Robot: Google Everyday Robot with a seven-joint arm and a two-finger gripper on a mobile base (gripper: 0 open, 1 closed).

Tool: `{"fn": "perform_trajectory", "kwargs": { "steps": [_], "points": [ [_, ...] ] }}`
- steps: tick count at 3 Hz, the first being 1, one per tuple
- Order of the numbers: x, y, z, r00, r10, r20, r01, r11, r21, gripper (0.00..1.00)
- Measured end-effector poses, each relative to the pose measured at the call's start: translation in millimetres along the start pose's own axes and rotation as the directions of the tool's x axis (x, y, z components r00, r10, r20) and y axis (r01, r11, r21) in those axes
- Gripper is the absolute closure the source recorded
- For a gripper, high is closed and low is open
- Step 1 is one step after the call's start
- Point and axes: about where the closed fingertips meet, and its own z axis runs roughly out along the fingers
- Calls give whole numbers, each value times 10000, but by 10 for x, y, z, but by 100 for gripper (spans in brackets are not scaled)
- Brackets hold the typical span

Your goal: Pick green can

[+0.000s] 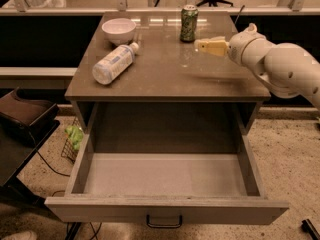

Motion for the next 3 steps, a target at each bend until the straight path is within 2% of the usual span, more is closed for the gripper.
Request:
{"fn": "perform_trajectory", "kwargs": {
  "steps": [1, 2, 3],
  "points": [
    [4, -172, 444, 9993, 15, 373, -14, 10000, -37, 0],
    [14, -161, 446, 9994, 16, 356, -14, 10000, -54, 0],
    [-46, -110, 711, 9983, 71, 587, -47, 9992, -408, 0]
  ]
}}
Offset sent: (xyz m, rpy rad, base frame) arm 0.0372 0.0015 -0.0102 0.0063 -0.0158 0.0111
